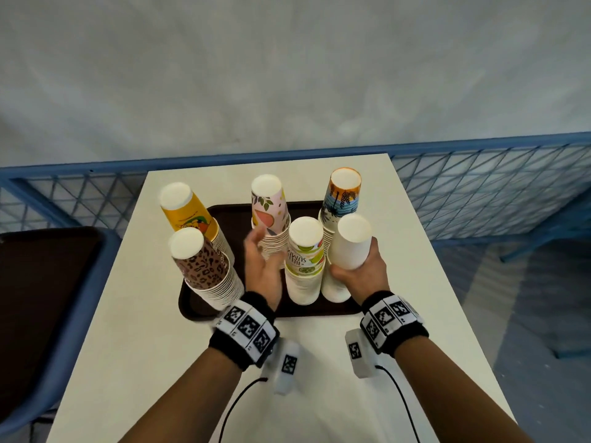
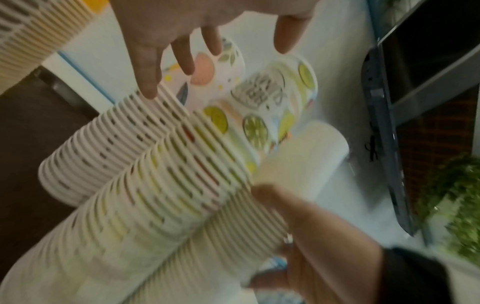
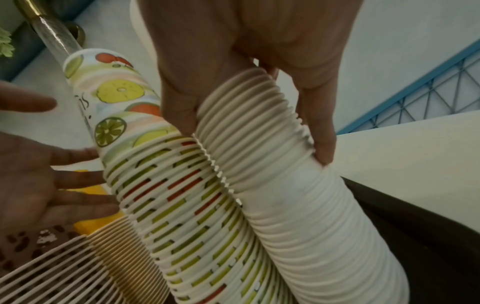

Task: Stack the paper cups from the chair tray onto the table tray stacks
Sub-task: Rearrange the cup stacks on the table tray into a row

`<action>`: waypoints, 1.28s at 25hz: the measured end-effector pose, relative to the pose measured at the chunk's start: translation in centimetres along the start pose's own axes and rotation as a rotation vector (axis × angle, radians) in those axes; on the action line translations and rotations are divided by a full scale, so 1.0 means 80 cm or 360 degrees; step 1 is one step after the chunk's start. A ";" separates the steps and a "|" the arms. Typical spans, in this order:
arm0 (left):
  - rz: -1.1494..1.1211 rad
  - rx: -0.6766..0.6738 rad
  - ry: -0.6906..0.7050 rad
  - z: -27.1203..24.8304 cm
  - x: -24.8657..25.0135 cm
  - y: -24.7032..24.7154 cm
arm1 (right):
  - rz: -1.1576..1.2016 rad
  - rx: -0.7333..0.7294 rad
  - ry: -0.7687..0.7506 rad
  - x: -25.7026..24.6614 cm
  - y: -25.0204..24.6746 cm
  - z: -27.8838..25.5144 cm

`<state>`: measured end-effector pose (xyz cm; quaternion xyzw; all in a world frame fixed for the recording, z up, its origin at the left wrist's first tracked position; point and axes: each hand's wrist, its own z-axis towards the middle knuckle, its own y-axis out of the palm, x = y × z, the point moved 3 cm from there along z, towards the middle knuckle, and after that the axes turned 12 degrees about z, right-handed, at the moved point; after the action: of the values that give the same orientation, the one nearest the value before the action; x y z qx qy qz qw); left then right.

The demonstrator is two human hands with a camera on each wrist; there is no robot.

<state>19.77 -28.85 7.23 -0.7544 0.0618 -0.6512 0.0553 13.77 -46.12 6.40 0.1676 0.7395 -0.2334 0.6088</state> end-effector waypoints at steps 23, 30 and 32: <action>0.0599 0.0243 -0.0080 0.130 0.017 -0.016 | 0.0088 -0.0075 0.0023 -0.005 0.000 0.003; 0.0238 -0.0056 -0.0101 0.019 0.001 -0.018 | 0.0103 -0.0052 0.0008 -0.005 -0.001 -0.002; 0.0334 -0.0315 0.0147 -0.011 0.001 -0.004 | 0.0111 -0.0043 0.0010 -0.005 -0.001 -0.002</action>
<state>18.89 -28.58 7.50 -0.7147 0.2068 -0.6667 0.0456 13.70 -46.09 6.82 0.1858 0.7383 -0.2014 0.6163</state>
